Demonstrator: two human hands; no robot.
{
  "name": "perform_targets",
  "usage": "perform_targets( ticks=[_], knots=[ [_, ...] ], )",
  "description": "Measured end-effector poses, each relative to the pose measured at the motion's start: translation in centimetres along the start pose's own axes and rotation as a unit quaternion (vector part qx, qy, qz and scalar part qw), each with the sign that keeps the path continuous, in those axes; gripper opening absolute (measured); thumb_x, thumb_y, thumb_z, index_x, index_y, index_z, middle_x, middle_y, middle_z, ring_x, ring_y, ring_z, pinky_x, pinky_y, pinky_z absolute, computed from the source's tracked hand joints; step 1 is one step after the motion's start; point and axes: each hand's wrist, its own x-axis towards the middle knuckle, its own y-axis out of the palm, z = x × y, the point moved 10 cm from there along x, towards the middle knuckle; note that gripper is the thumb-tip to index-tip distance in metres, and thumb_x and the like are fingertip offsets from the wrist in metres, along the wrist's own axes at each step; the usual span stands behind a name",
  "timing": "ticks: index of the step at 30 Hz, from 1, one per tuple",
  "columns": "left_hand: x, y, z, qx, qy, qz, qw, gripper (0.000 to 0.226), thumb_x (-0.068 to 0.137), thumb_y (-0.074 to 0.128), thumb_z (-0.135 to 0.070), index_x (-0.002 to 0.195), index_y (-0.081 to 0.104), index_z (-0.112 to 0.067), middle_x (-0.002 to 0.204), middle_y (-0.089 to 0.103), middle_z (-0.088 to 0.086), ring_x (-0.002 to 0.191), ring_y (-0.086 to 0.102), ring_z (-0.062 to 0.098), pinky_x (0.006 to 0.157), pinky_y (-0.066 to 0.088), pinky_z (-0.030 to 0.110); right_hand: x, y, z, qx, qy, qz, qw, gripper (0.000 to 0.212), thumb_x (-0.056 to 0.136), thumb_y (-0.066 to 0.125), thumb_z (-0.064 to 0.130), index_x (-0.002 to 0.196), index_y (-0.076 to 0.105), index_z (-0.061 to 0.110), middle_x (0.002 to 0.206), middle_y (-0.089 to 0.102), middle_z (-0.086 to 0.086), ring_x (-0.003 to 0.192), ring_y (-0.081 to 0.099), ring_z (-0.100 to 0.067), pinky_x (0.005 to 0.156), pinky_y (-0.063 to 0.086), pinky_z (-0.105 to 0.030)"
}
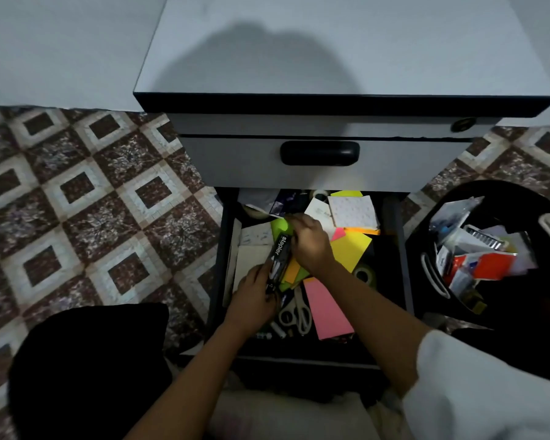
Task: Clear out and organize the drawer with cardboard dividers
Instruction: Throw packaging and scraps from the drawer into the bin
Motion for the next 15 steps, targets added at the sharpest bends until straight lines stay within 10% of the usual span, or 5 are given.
perform_targets(
  ticks=[9,15],
  knots=[
    [-1.3,-0.6,-0.2,-0.015,0.005,-0.011,1.000,0.060,0.096,0.049,-0.029,0.149,0.021,-0.020,0.144,0.038,0.005,0.129,0.038,0.022,0.105,0.038,0.034,4.7,3.3,0.9,-0.243,-0.051,0.121,0.961,0.071,0.096,0.040,0.022,0.150,-0.005,0.016,0.159,0.003,-0.007,0.144,-0.003,-0.037,0.116,0.000,-0.049],
    [-1.4,-3.6,-1.8,0.090,0.030,-0.105,0.990,0.041,0.094,0.046,-0.022,0.131,0.051,-0.006,0.129,0.052,0.016,0.120,0.047,0.035,0.096,0.041,0.040,4.5,2.0,2.0,-0.298,-0.057,0.073,0.950,0.058,0.090,0.044,0.012,0.145,0.027,0.007,0.144,0.037,-0.017,0.125,0.038,-0.038,0.096,0.034,-0.042]
  ],
)
